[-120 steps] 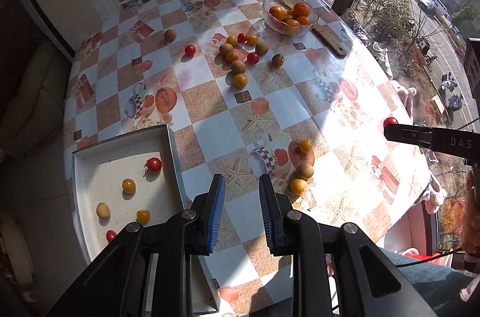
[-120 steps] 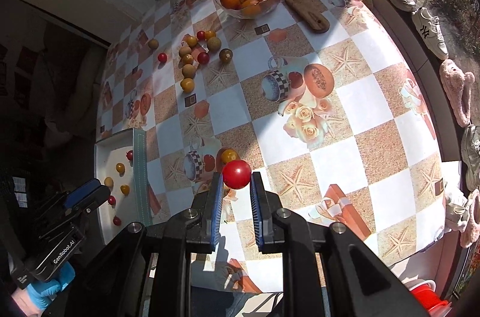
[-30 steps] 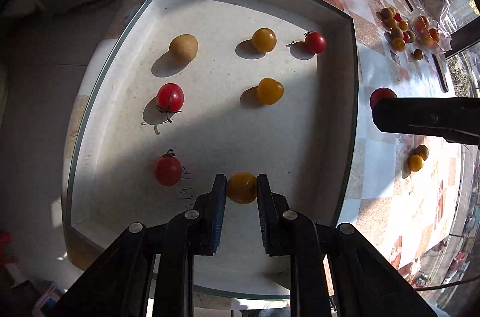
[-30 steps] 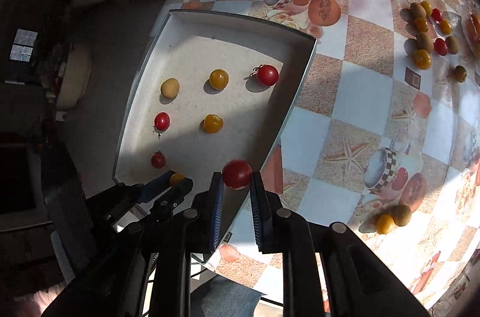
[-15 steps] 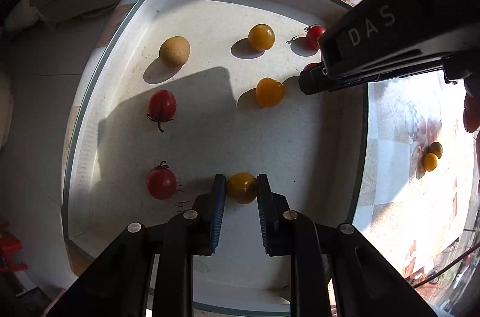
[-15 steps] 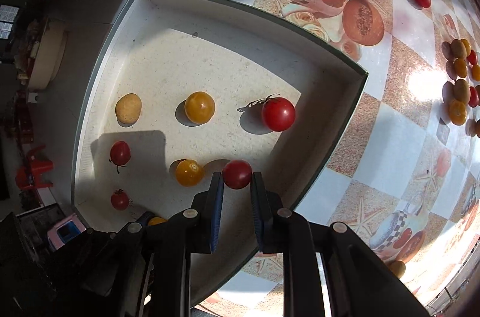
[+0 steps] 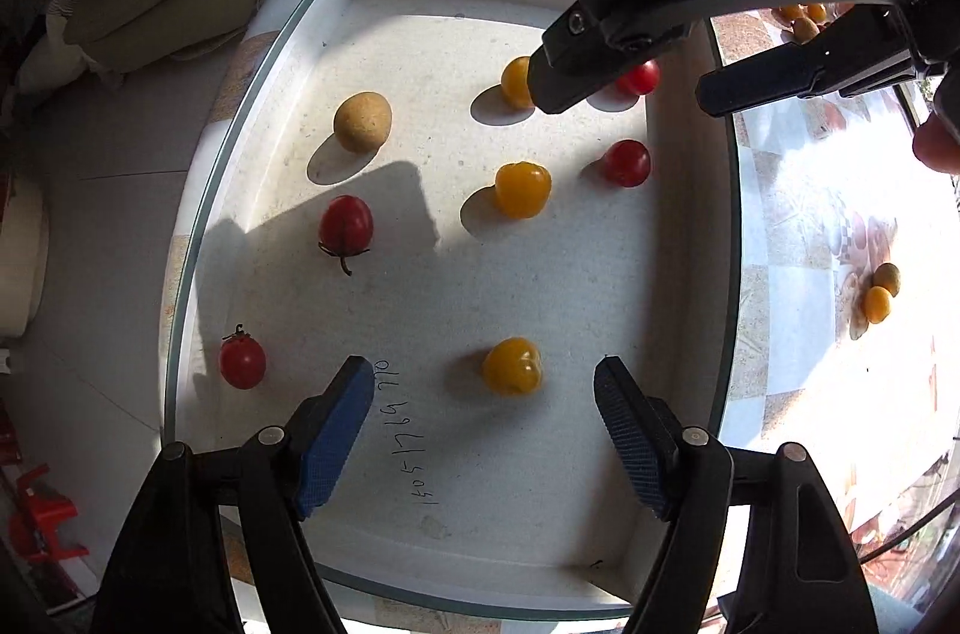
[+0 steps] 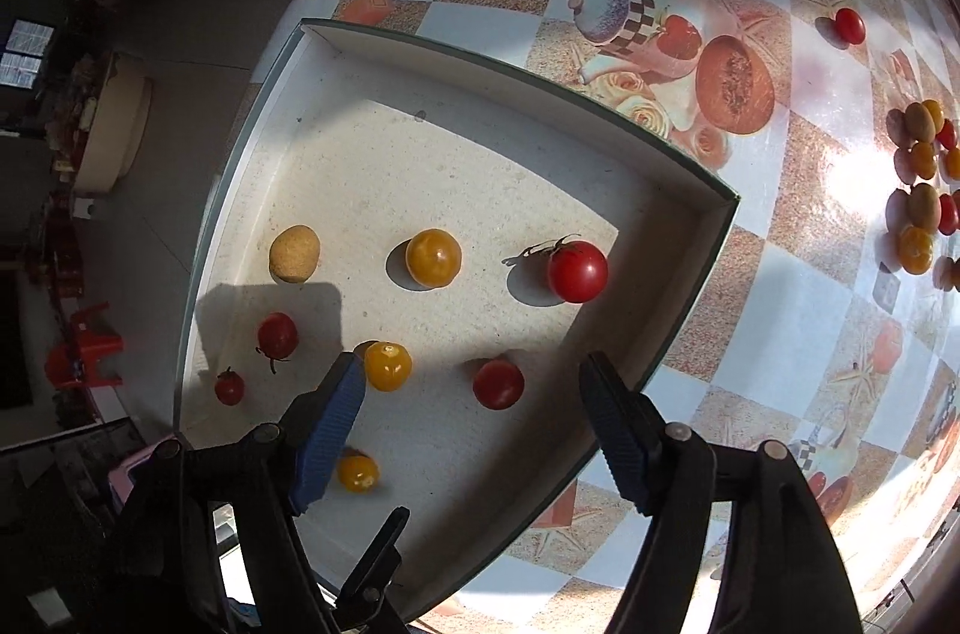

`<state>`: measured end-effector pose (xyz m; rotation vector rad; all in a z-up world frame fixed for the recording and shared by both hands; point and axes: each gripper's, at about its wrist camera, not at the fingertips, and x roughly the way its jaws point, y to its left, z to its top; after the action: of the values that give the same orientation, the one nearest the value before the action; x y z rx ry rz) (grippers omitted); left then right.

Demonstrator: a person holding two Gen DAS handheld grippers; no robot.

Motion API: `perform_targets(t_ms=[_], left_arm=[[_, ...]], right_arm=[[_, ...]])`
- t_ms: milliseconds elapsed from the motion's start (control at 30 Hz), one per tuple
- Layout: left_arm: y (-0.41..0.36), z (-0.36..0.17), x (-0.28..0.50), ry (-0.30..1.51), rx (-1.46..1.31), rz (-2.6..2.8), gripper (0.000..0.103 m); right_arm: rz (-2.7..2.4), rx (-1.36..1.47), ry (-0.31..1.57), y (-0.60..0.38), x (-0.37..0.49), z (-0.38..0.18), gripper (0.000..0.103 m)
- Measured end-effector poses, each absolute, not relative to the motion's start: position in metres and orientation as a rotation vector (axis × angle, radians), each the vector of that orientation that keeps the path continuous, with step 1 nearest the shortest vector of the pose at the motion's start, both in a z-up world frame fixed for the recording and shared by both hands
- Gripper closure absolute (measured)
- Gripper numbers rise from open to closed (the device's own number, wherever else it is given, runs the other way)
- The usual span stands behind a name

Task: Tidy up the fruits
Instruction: 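Carry both tomatoes into the white tray and open both grippers, then move both open grippers back over the table to the fruit cluster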

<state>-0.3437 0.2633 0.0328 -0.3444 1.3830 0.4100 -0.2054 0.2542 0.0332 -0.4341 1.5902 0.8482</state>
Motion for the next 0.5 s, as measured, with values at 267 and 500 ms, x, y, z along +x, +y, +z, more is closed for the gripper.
perform_targets(t_ms=[267, 500], left_arm=[[0.26, 0.068, -0.326, 1.349, -0.302, 0.407, 0.026], [0.24, 0.104, -0.257, 1.281, -0.26, 0.299, 0.026]], right_arm=[[0.729, -0.283, 1.518, 0.188, -0.171, 0.074, 0.022], [0.492, -0.195, 1.506, 0.085, -0.117, 0.07, 0.022]])
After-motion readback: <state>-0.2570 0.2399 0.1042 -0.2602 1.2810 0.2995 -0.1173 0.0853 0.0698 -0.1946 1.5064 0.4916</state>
